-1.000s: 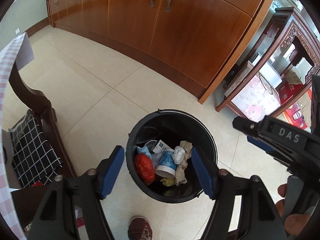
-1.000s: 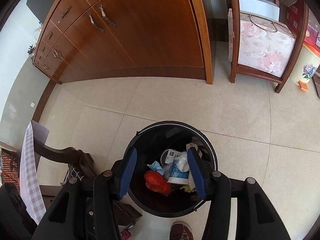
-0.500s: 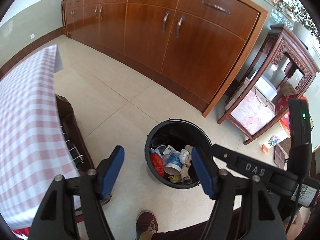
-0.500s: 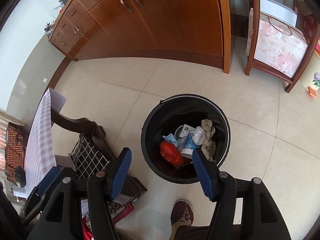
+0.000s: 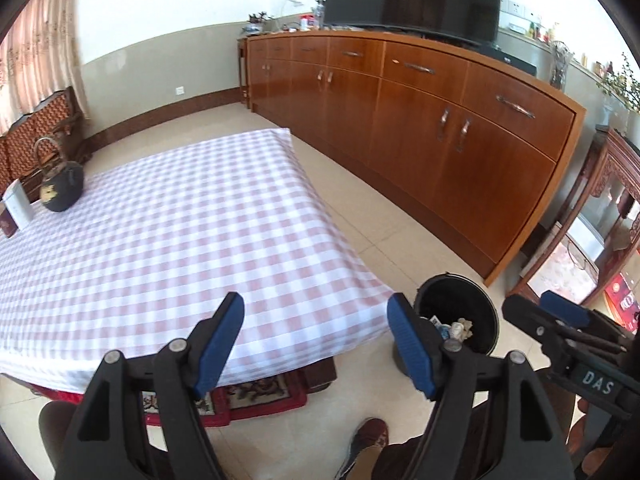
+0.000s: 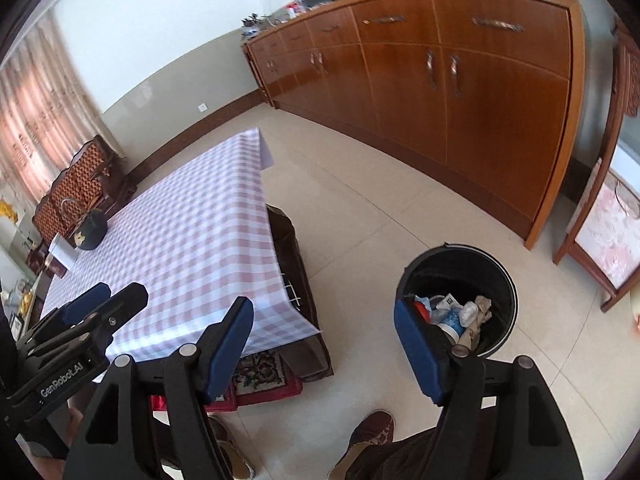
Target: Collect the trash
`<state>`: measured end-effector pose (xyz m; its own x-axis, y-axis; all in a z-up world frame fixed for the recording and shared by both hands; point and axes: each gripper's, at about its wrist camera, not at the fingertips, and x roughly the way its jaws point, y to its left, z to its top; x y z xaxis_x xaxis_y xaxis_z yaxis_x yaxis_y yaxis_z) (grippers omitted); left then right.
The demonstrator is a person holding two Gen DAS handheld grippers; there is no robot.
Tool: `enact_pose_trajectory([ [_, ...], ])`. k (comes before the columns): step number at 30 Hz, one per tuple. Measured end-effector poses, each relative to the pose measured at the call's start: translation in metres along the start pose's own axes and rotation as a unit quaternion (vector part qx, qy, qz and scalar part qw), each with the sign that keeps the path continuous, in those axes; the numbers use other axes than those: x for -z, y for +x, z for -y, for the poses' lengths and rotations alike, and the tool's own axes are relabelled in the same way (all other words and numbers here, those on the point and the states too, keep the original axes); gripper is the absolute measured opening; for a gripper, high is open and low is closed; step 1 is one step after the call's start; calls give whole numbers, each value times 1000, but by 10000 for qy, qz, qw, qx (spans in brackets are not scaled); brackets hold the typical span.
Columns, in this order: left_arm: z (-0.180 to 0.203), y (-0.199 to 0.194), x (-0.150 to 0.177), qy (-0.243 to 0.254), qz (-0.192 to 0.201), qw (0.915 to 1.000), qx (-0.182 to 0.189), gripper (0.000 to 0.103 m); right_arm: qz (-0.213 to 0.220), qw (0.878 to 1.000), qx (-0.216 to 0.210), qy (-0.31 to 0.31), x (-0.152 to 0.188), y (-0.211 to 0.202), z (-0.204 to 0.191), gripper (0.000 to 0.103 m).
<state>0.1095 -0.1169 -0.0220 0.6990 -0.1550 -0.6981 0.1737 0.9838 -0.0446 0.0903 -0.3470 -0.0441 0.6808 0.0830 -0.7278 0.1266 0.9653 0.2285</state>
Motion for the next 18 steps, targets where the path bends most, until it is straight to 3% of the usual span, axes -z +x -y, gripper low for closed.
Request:
enact_pose_trajectory([
  [7, -31, -40, 19, -330, 246, 9984, -389, 79, 588, 9957, -20, -717, 25, -45, -72, 86],
  [14, -37, -64, 25, -537, 467, 9963, -484, 83, 820, 9939, 126, -720, 36, -66, -94, 88],
  [18, -41, -77, 29, -534, 623, 9952, -535, 94, 932, 9923, 264, -777, 39, -76, -98, 88],
])
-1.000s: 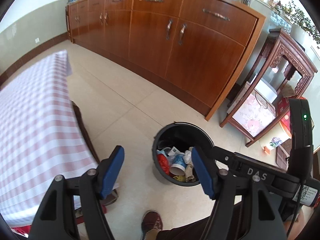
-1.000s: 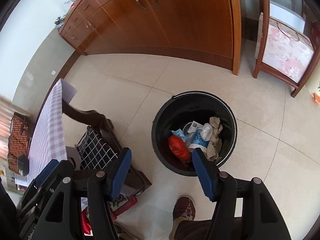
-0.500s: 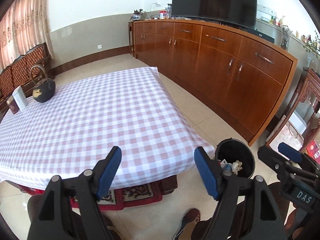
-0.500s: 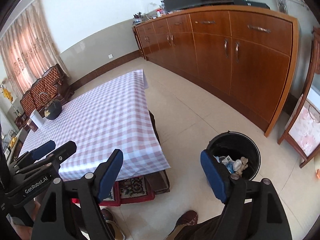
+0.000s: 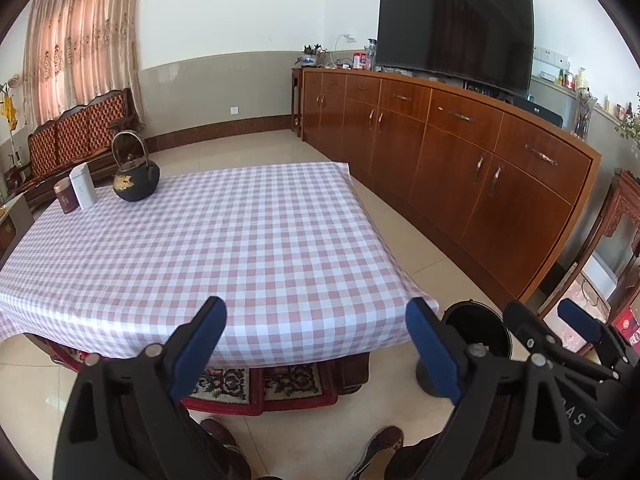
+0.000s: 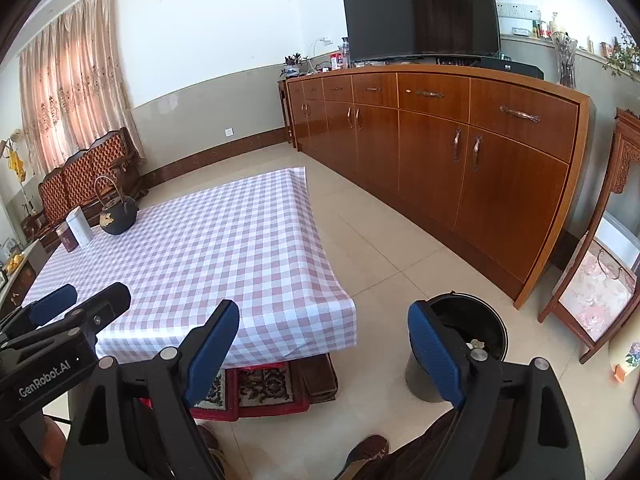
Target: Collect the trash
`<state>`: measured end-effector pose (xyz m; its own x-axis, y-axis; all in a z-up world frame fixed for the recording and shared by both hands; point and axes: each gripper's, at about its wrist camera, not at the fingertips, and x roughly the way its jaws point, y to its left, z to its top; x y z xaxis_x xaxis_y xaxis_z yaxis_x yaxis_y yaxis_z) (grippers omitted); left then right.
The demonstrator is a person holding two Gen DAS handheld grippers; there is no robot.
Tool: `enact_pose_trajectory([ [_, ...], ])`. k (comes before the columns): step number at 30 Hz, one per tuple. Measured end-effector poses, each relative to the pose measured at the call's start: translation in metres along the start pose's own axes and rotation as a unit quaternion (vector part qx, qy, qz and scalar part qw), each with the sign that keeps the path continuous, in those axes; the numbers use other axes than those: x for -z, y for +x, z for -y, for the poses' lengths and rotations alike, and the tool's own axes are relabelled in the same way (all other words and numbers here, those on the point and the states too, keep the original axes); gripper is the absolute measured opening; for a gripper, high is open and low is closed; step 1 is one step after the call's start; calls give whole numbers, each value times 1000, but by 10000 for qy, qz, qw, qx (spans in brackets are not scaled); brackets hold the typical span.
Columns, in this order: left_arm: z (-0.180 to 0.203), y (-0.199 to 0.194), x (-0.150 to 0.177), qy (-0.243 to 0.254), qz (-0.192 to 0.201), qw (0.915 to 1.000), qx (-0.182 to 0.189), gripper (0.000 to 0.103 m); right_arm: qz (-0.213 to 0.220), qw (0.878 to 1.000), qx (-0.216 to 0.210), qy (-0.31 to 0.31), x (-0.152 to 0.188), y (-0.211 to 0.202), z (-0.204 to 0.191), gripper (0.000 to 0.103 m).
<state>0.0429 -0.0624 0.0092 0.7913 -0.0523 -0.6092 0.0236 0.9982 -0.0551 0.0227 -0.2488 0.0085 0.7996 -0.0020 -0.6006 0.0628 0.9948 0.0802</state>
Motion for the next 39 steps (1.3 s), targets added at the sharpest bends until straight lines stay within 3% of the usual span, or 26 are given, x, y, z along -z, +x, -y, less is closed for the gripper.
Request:
enact_pose_trajectory([
  [39, 2, -18, 3, 61, 248, 9997, -27, 94, 294, 9993, 177, 124, -8, -15, 13, 89],
])
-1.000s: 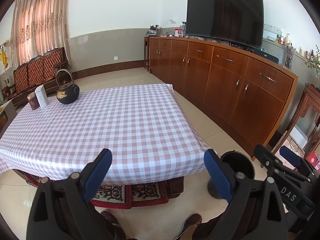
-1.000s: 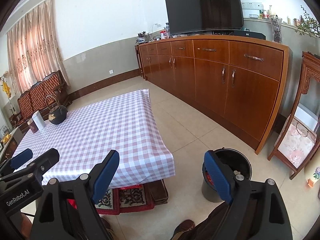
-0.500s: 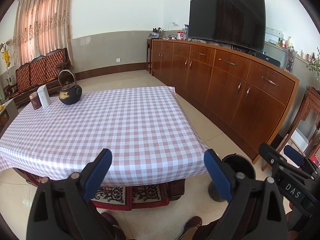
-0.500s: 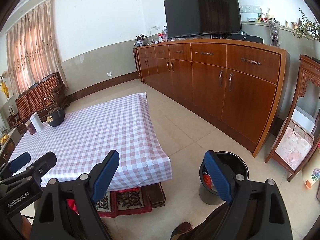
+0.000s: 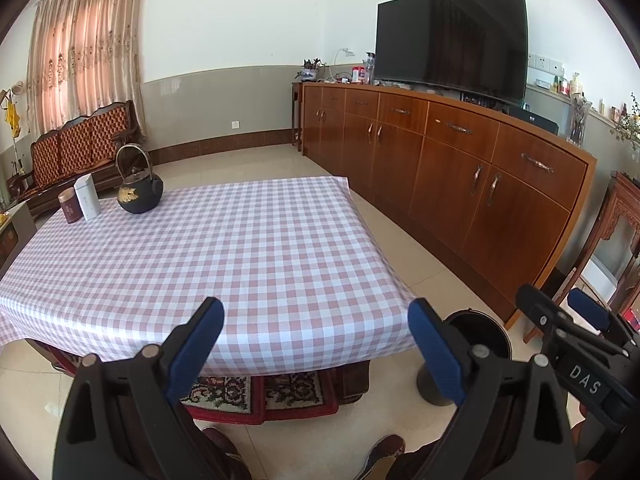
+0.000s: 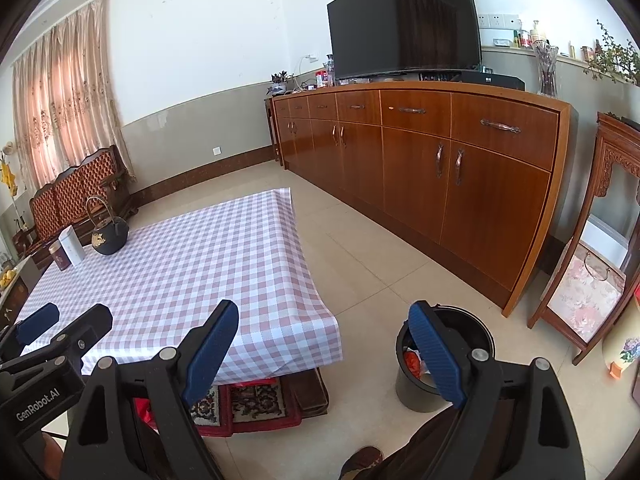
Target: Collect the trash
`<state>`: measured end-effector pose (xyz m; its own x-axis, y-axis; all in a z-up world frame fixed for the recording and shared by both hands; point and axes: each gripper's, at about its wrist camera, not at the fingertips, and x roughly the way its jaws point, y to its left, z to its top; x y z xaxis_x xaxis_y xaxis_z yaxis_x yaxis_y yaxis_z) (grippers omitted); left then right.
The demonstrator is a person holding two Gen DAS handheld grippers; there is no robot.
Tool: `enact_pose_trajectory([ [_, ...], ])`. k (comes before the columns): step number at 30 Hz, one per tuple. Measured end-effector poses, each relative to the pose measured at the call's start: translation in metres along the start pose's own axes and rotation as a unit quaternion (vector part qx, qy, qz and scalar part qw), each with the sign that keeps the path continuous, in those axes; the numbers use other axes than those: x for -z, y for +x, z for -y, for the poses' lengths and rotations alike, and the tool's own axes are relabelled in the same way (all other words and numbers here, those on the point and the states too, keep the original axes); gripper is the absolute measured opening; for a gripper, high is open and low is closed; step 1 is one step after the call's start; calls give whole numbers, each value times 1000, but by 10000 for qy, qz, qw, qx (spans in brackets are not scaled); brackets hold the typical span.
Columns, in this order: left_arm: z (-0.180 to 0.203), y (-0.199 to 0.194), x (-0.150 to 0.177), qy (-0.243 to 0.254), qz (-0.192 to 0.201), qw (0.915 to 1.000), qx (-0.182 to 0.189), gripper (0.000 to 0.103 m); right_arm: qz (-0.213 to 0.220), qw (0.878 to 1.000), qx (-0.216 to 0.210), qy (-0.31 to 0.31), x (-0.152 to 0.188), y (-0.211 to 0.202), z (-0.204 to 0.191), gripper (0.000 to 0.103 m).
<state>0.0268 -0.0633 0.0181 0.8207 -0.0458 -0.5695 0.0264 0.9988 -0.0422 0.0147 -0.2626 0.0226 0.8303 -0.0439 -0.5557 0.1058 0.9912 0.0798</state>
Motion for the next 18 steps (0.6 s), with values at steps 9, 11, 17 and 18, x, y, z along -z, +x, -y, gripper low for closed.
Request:
enact_pose_trajectory([
  [9, -2, 3, 1, -24, -55, 10000, 11, 94, -11, 10000, -5, -4, 1, 1, 0, 89],
  [11, -2, 3, 1, -12, -68, 10000, 13, 94, -26, 10000, -8, 0, 1, 2, 1, 89],
  [17, -1, 4, 1, 11, -76, 10000, 5, 94, -46, 10000, -15, -12, 3, 4, 0, 89],
  [18, -1, 4, 1, 15, -86, 10000, 7, 94, -47, 10000, -17, -13, 3, 4, 0, 89],
])
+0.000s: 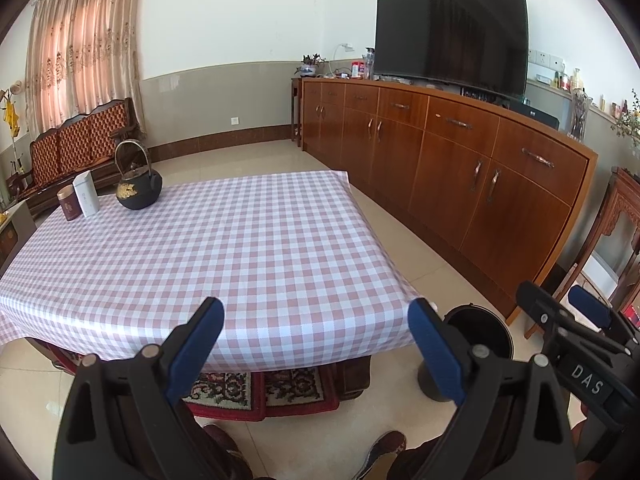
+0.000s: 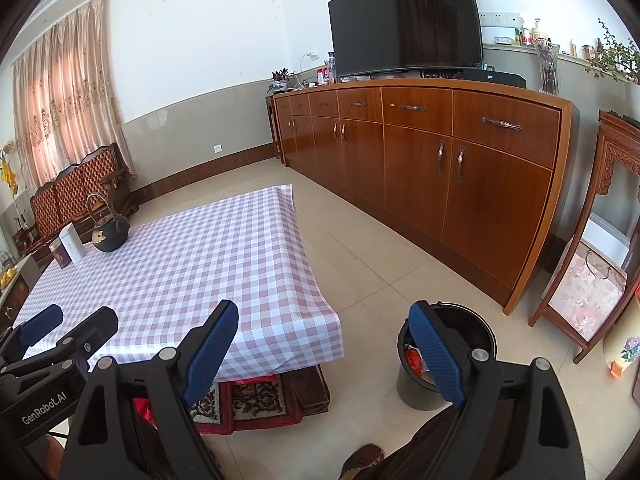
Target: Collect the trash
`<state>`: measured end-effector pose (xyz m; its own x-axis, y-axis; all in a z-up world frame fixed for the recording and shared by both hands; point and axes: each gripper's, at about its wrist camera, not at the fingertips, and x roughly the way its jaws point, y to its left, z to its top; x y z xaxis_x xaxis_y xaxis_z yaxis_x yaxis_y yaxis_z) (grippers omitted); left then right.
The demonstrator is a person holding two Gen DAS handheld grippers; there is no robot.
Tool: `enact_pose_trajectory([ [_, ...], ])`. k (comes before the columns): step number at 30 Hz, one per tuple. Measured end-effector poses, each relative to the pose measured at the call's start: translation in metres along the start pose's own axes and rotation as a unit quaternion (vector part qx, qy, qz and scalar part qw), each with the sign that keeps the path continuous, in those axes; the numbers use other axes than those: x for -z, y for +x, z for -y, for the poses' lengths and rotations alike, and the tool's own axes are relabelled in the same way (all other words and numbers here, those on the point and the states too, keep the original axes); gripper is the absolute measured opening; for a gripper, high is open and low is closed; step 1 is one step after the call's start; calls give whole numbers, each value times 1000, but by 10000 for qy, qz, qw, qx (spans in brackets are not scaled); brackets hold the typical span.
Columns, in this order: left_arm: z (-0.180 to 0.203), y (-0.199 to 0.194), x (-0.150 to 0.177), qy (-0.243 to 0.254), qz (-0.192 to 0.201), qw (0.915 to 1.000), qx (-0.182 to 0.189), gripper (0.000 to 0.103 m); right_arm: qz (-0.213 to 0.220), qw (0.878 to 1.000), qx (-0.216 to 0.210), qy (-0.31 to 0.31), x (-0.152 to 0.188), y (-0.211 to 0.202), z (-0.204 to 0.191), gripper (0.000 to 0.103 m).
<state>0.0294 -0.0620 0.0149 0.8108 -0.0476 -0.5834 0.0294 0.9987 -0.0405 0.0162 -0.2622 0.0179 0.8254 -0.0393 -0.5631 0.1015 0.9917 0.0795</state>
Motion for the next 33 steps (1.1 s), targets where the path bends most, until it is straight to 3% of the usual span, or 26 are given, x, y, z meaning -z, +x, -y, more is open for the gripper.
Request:
enact_pose_trajectory([
  [33, -1, 8, 2, 25, -192, 9997, 123, 94, -67, 10000, -18, -14, 3, 4, -1, 89],
])
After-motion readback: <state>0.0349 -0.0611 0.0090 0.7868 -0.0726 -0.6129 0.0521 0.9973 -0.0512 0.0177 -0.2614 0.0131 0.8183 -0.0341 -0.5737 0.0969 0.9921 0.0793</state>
